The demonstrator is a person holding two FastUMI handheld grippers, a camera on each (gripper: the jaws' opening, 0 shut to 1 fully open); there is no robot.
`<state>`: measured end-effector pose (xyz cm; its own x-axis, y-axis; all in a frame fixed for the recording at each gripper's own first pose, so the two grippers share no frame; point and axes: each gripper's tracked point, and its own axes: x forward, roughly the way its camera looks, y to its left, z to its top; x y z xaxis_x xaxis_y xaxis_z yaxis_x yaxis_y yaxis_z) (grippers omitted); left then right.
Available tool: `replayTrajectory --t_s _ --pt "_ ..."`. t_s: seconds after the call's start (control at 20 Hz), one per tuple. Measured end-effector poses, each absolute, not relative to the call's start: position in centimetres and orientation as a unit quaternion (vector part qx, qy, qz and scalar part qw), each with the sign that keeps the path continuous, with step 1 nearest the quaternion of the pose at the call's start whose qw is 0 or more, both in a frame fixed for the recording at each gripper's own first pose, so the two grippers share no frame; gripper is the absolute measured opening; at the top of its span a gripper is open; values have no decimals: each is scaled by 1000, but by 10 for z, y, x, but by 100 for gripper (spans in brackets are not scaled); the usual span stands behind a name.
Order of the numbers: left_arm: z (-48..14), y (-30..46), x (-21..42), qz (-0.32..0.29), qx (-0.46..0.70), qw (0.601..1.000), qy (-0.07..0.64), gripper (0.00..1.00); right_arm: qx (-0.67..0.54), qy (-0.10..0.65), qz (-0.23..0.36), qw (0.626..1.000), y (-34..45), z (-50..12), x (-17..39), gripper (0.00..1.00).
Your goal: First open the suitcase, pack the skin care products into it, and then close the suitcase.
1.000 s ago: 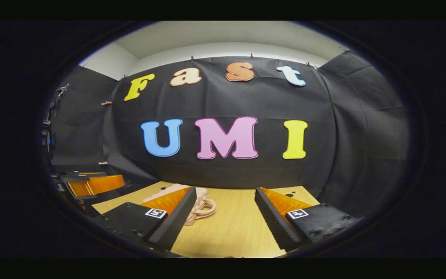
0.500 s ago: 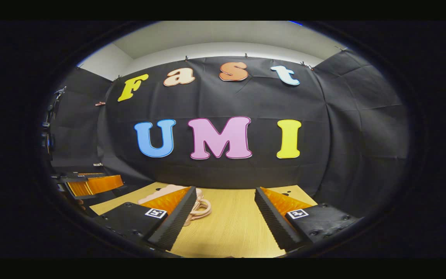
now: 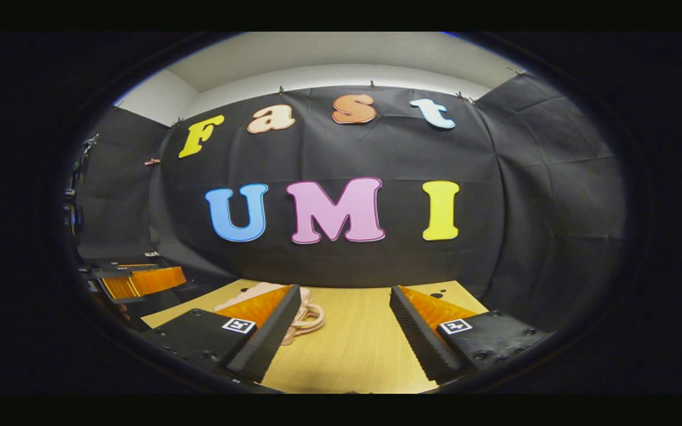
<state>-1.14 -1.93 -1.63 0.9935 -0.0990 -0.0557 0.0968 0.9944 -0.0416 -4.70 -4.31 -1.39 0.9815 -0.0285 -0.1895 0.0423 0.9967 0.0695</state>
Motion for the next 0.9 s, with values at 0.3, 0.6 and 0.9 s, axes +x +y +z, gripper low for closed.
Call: replayTrajectory --t_s 0.3,0.6,0.9 --pt "-19 -17 -20 -42 -14 999 29 96 39 97 -9 995 -38 -14 -55 96" --pt "-20 -17 -25 -39 -15 999 29 96 38 96 -7 995 -38 -12 -55 96" --pt "-20 -13 -21 -34 -19 999 27 96 34 97 -6 995 -38 -16 -51 96"
